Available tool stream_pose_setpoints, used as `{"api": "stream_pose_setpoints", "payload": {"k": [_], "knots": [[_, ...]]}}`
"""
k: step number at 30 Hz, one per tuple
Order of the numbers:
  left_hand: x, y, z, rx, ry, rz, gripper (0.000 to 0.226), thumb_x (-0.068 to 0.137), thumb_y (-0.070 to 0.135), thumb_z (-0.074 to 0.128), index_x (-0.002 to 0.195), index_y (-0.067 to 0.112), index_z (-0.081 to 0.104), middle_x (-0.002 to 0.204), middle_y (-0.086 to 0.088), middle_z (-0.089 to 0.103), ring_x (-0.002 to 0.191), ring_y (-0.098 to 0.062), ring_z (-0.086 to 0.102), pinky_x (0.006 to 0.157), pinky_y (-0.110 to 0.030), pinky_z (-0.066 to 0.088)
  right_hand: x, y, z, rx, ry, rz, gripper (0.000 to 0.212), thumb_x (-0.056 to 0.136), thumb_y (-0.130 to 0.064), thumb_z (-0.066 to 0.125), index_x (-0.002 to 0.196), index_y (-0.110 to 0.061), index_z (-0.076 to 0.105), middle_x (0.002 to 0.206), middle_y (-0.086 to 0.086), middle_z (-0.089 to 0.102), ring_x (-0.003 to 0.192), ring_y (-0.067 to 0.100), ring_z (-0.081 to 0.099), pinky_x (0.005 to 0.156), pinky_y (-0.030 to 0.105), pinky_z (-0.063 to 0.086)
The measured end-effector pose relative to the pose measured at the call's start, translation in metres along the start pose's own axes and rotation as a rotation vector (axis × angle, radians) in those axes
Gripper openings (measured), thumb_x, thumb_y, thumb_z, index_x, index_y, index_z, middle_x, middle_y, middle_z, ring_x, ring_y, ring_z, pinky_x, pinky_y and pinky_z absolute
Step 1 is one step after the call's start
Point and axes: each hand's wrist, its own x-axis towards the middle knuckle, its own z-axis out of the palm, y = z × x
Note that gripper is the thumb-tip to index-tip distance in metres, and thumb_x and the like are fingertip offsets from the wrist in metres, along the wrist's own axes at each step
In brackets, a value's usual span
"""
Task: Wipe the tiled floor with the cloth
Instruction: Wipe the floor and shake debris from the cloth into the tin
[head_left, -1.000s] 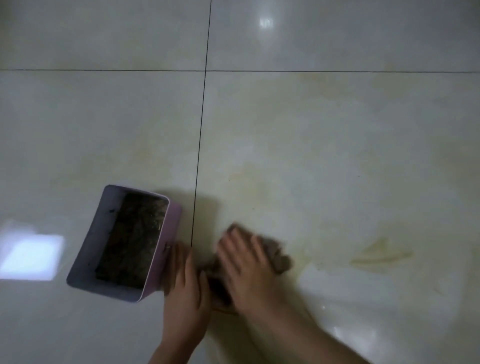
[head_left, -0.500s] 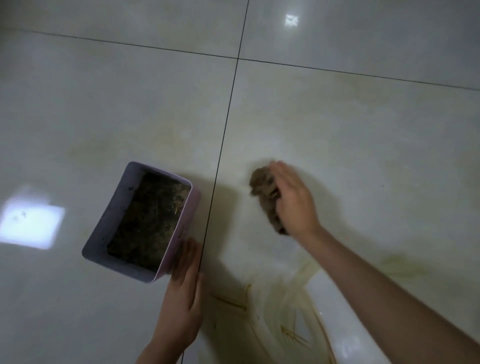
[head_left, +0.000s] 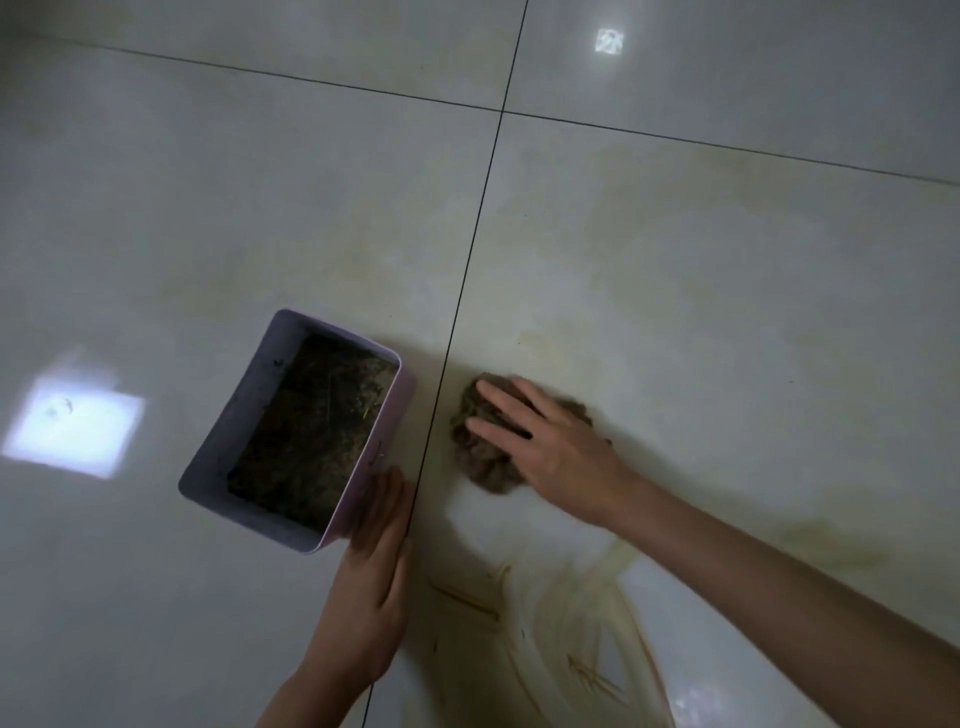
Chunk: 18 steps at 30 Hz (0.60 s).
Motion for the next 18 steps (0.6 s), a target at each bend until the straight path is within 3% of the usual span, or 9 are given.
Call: {"api": "stream_pose_setpoints", "payload": {"k": [2,4,6,8,10,13,15,18], "knots": [[0.0,0.0,-0.002,0.006,-0.004,0.015,0.053,0.1,0.0,0.038,0.147,0.012,0.017,0.158,0.006,0.01,0.146,0.0,0.001,0.117,-0.014,0.001,0.005,0.019,-0.007,0.029,0.1,-0.046,0.04,0.087,0.007,0.046,0.123,0.0,0.063,0.136,0.021,0.054,0.123,0.04,0.054,0.102,0.05,0.046],[0.0,0.001,-0.002,0.01,-0.016,0.026,0.054,0.099,-0.002,0.039,0.146,0.011,0.015,0.157,0.005,0.01,0.145,0.003,0.0,0.116,-0.013,0.0,0.011,0.042,-0.023,0.122,0.186,0.211,0.038,0.092,0.003,0.048,0.128,0.0,0.06,0.135,0.02,0.056,0.123,0.036,0.055,0.108,0.047,0.041],[-0.001,0.003,-0.004,0.005,-0.019,0.023,0.054,0.099,-0.002,0.038,0.146,0.011,0.015,0.157,0.005,0.01,0.144,0.005,-0.001,0.116,-0.012,0.0,0.024,0.072,-0.032,0.198,0.283,0.43,0.038,0.097,-0.001,0.048,0.134,0.003,0.053,0.143,0.021,0.048,0.131,0.035,0.047,0.113,0.048,0.034],[-0.001,0.004,-0.006,0.001,-0.025,0.019,0.053,0.099,-0.001,0.038,0.146,0.01,0.015,0.157,0.005,0.01,0.143,0.008,-0.001,0.115,-0.011,0.0,0.038,0.087,-0.03,0.154,0.235,0.584,0.045,0.098,-0.008,0.047,0.142,0.0,0.041,0.155,0.016,0.029,0.144,0.034,0.026,0.119,0.045,0.019],[0.0,0.005,-0.006,-0.01,-0.026,0.024,0.053,0.099,-0.001,0.038,0.146,0.011,0.016,0.156,0.007,0.009,0.142,0.01,-0.001,0.114,-0.009,0.0,0.047,0.078,-0.021,0.126,0.21,0.623,0.051,0.097,-0.017,0.05,0.145,-0.001,0.037,0.158,0.015,0.021,0.146,0.037,0.016,0.12,0.046,0.011],[0.0,0.007,-0.006,-0.074,-0.004,-0.012,0.053,0.1,-0.001,0.037,0.145,0.016,0.018,0.155,0.01,0.012,0.142,0.01,0.003,0.114,-0.009,0.002,0.031,0.012,0.013,0.178,0.225,0.422,0.041,0.087,0.005,0.053,0.128,0.004,0.056,0.14,0.03,0.045,0.131,0.048,0.041,0.111,0.051,0.031],[0.0,0.009,-0.003,-0.158,0.028,-0.053,0.052,0.1,-0.001,0.037,0.144,0.021,0.02,0.155,0.01,0.016,0.143,0.007,0.008,0.116,-0.012,0.006,-0.007,-0.051,0.044,0.251,0.152,0.254,0.035,0.093,0.0,0.042,0.122,-0.006,0.063,0.129,0.024,0.054,0.123,0.046,0.05,0.102,0.048,0.039],[0.001,0.006,-0.003,-0.285,0.048,-0.143,0.052,0.101,-0.001,0.035,0.148,0.019,0.023,0.156,0.013,0.019,0.145,0.003,0.013,0.118,-0.017,0.009,-0.063,-0.11,0.064,0.404,-0.059,-0.055,0.045,0.105,-0.017,0.023,0.131,-0.012,0.059,0.145,0.005,0.049,0.143,0.026,0.032,0.119,0.04,0.019]]}}
